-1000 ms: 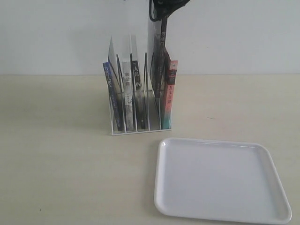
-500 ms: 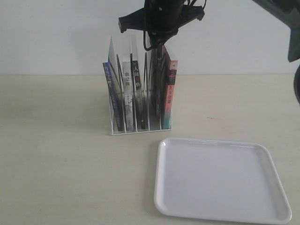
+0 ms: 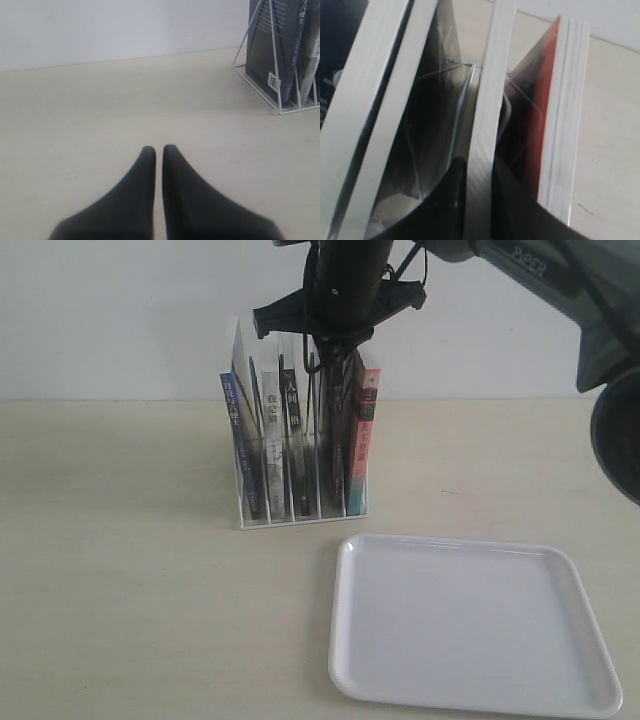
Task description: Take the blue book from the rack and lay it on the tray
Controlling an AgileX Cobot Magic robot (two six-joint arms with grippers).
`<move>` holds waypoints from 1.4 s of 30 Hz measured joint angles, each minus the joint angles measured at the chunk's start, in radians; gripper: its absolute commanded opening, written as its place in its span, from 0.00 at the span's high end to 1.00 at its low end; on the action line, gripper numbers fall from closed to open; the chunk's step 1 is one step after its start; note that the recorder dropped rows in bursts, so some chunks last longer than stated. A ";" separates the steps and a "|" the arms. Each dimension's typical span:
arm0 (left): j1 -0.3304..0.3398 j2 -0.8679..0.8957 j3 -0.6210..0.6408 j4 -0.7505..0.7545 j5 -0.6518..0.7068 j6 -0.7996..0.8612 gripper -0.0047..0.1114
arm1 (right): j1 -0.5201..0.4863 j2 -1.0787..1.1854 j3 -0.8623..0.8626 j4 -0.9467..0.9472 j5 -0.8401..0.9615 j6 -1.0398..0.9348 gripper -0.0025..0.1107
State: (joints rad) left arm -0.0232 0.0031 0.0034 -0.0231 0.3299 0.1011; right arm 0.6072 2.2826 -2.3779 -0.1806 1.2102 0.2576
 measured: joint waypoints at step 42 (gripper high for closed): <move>0.000 0.000 0.000 0.000 0.000 0.000 0.92 | 0.032 -0.070 -0.005 0.132 -0.021 0.007 0.75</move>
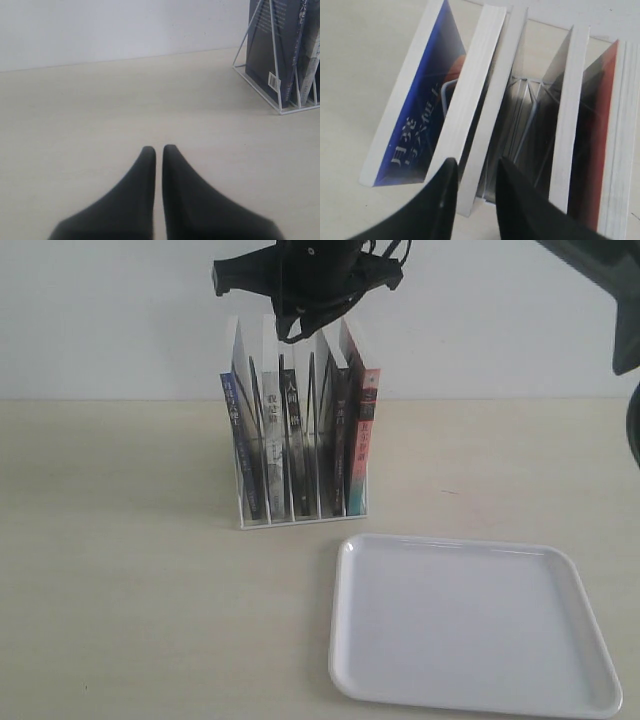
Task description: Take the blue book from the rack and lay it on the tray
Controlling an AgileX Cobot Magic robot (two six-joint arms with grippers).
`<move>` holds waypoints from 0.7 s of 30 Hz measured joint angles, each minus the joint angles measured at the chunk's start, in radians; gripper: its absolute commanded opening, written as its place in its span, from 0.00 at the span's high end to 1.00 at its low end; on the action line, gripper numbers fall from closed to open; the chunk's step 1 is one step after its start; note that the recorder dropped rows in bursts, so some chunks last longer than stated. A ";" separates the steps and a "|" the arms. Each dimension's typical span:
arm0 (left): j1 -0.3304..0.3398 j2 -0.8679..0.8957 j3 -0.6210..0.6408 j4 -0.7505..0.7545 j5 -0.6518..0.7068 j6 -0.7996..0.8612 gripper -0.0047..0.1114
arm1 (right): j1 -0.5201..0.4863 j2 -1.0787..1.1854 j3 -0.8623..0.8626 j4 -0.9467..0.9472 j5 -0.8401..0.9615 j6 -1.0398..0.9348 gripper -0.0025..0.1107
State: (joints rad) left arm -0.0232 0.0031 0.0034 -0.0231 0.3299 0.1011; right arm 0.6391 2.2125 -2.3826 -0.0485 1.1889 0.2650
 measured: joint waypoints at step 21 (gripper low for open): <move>0.000 0.000 0.000 0.000 0.000 0.000 0.92 | 0.000 0.041 0.000 -0.022 -0.017 0.004 0.64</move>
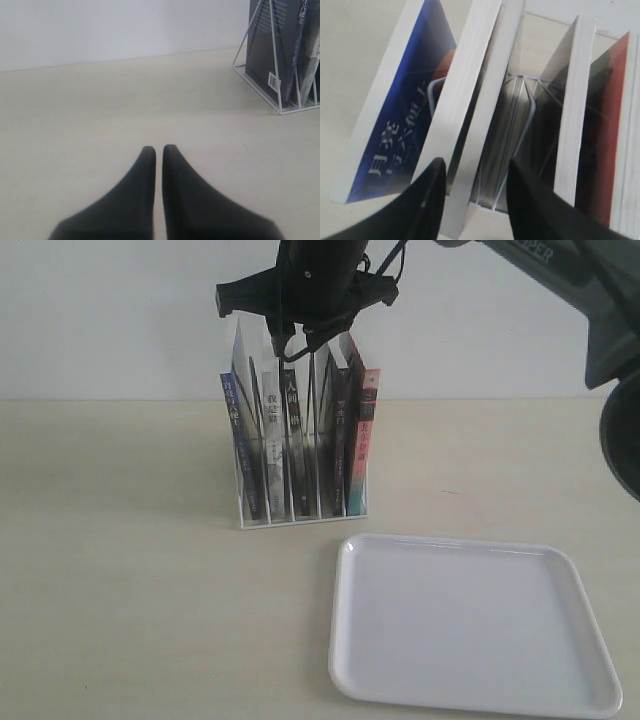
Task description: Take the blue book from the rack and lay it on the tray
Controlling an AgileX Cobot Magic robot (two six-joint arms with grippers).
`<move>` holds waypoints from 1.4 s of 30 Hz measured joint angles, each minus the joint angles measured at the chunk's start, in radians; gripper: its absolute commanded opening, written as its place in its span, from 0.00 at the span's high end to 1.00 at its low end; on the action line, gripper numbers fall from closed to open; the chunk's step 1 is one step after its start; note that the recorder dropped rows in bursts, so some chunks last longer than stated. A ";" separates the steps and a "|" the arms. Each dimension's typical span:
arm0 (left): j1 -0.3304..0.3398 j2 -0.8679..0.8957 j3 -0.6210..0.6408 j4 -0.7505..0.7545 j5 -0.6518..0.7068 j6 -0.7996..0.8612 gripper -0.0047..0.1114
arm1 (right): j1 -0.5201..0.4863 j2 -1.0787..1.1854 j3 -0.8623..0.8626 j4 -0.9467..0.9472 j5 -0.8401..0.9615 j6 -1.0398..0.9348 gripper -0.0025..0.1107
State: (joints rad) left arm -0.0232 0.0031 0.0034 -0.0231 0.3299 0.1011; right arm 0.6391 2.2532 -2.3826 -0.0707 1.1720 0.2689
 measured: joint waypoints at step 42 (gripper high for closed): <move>0.000 0.000 0.000 0.000 0.000 0.000 0.92 | 0.000 0.044 0.000 -0.055 0.007 0.030 0.64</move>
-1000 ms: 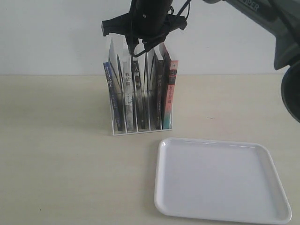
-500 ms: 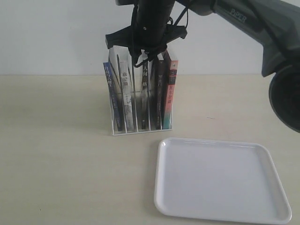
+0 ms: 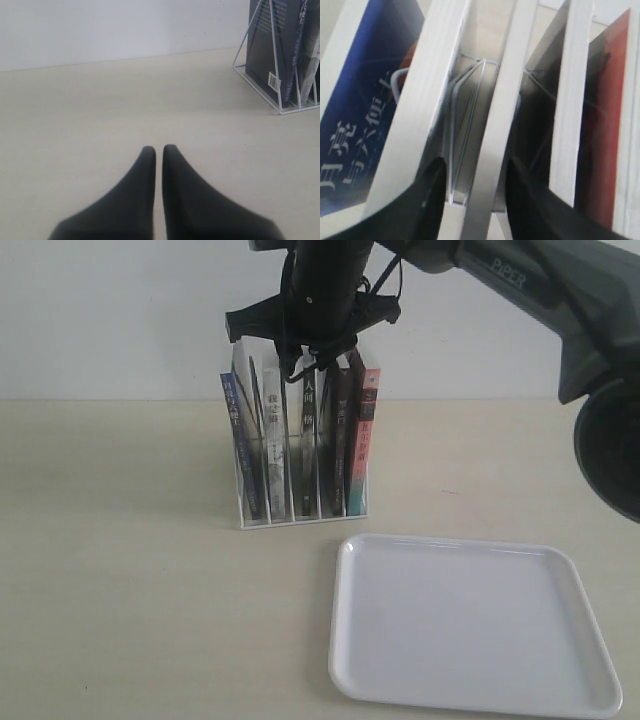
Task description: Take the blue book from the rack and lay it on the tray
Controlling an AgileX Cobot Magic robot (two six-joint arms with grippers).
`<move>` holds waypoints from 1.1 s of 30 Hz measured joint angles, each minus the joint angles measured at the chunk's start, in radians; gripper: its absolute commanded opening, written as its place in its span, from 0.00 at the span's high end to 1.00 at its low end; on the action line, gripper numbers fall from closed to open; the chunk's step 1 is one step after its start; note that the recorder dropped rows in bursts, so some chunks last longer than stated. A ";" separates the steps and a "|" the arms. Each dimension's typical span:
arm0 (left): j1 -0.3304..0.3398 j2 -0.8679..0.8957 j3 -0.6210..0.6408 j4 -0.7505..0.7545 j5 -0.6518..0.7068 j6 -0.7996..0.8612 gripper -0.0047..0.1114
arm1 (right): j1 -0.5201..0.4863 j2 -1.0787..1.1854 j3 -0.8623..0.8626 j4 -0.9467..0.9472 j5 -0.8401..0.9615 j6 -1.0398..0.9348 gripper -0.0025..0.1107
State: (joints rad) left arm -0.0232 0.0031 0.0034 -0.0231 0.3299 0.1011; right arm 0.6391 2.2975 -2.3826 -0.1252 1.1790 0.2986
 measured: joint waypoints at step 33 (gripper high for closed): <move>0.000 0.000 0.000 0.000 0.000 0.000 0.92 | 0.000 -0.253 0.002 -0.056 0.002 0.009 0.98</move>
State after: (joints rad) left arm -0.0232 0.0031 0.0034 -0.0231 0.3299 0.1011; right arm 0.6391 2.0441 -2.3806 -0.1812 1.1807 0.3077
